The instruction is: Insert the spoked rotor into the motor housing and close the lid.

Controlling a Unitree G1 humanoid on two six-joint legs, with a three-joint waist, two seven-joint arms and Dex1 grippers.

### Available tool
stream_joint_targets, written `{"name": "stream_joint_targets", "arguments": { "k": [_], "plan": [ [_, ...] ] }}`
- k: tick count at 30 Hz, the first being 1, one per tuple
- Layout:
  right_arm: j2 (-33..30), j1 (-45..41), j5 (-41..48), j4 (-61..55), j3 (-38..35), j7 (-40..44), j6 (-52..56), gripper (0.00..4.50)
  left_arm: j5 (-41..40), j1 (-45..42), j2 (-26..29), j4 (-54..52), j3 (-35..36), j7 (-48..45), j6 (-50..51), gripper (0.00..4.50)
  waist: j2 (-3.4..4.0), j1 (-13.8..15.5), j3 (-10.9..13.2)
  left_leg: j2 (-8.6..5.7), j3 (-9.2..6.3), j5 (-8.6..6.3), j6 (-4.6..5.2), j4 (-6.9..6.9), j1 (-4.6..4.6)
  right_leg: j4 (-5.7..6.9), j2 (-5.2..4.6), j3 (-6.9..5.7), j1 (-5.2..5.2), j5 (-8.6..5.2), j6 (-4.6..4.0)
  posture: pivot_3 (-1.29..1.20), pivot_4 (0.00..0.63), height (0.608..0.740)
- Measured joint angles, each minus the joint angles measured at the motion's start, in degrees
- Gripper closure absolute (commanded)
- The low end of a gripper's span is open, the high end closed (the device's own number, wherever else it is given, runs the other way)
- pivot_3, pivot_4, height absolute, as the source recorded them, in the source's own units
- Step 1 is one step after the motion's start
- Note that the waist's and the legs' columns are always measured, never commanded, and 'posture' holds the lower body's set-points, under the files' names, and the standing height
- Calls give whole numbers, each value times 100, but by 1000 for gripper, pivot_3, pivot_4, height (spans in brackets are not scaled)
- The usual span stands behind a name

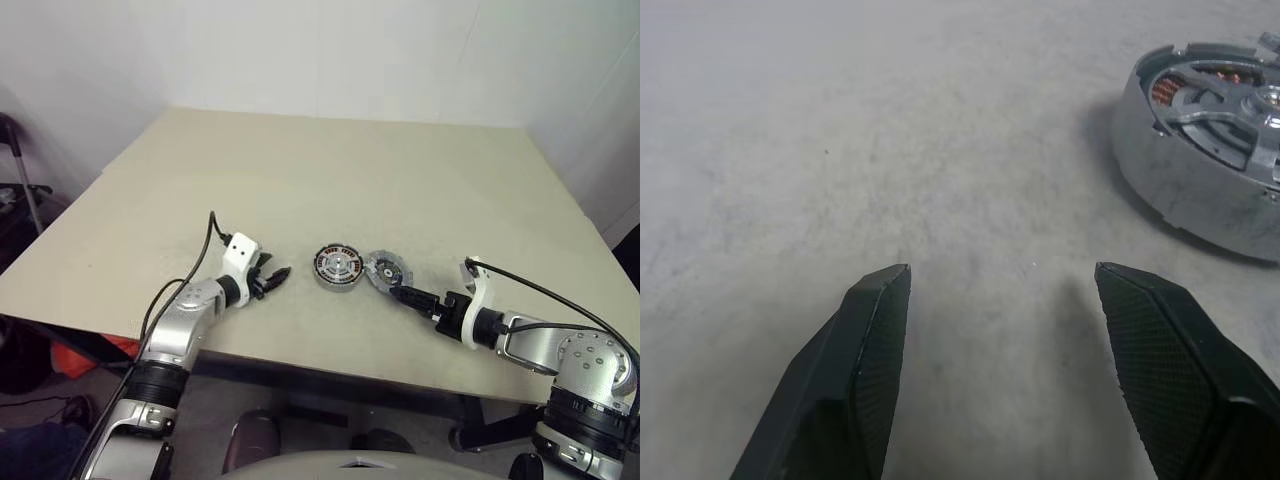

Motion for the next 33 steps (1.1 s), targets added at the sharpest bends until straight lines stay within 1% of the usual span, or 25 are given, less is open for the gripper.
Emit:
{"name": "stream_joint_targets", "arguments": {
  "k": [2, 5, 8, 11, 20, 26, 28, 33],
  "plan": [
    [67, -75, 128, 86, -69, -179, 4, 38, 7, -1, 8, -3, 2, 3, 0, 1377, -1, -7, -1, -1, 0, 1, -1, 0, 3, 0, 0, 0, 0, -10, 18, 0, 0, 740],
    [305, -316, 161, 387, -260, -422, 59, 38, 24, -7, 31, -1, 4, 5, 1, 1377, -10, -95, -7, 0, 0, 9, -14, -1, 8, 2, 0, 0, 1, -11, 20, 0, 0, 740],
    [514, -682, -11, 776, -375, -579, 123, 38, 33, -21, 44, 1, 2, 3, 1, 1377, -12, -203, -7, 8, 2, 24, -40, -2, 19, 3, 1, -2, 0, -11, 21, 0, 0, 740],
    [674, -926, -193, 962, -420, -680, 135, 38, 37, -20, 86, 2, 5, 4, 1, 1377, -13, -284, -6, 7, 1, 26, -43, -9, 28, 3, 0, -3, -1, -11, 23, 0, 0, 740],
    [841, -1504, -613, 1522, -466, -671, 73, 38, 63, 12, 96, 15, -1, 62, -12, 1377, -13, -302, -6, 8, -1, 28, -47, -9, 34, 3, 0, -3, -24, -1, 28, 0, 0, 740],
    [938, -1737, -744, 1753, -363, -571, -410, 38, 138, 98, 70, -53, -73, 106, -22, 1377, 2, -272, 4, 1, -1, 32, -53, -10, -7, 7, 0, -2, -57, 37, 5, 0, 0, 740],
    [970, -1782, -773, 1762, -326, -546, -639, 38, 153, 105, 66, -90, -91, 119, -22, 1377, 7, -255, 7, -2, -1, 27, -44, -20, -8, 8, 0, -3, -59, 55, -29, 0, 0, 740],
    [1069, -1911, -856, 1789, -240, -494, -1227, 38, 178, 102, 70, -128, -130, 115, -61, 1377, 16, -241, 12, -11, -2, 22, -37, -35, -25, 3, 0, -3, -74, 55, -33, 0, 0, 740]
  ]
}}
